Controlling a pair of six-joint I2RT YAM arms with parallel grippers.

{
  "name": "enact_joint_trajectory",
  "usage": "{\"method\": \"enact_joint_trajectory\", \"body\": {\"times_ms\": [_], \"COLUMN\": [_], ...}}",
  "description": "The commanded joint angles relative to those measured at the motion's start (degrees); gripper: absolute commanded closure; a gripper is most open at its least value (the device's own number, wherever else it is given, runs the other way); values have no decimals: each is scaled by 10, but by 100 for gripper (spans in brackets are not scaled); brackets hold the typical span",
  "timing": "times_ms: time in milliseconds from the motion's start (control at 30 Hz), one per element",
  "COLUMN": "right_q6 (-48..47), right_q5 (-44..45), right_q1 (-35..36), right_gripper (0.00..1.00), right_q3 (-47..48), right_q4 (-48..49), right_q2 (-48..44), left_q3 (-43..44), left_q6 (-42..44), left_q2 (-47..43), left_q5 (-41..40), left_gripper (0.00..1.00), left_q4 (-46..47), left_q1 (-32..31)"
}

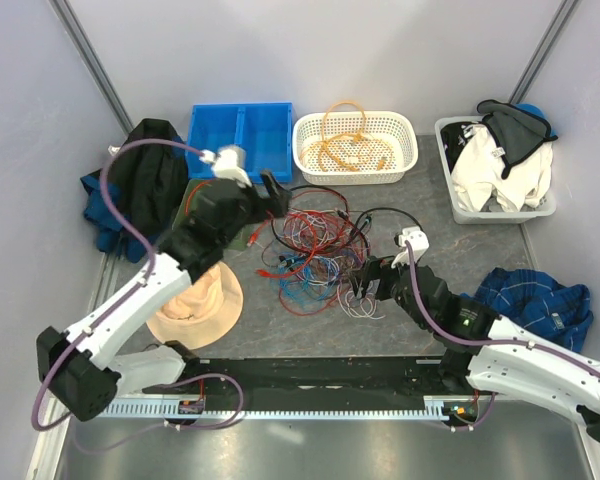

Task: Untangle the cables

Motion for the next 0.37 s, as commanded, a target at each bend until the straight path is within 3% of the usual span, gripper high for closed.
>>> {"method": "enact_joint_trajectory", "body": {"times_ms": [0,100,333], "right_q6": [-25,-40,-40], "right_q5": [60,83,111], "right_q1": [1,1,1], "right_gripper": [2,2,2], "right_q3": [35,49,76], "right_q4": [-27,-52,-83], "right_q2": [-15,-13,-5], "left_q3": [-48,-38,-74], "left_q6": [14,3,-43], "left_q2": [38,91,92], "left_q5": [-62,-123,-95], "left_gripper": [0,0,0], "left_q4": [-13,-26,-22], "left_q1": [-158,-245,-250]}}
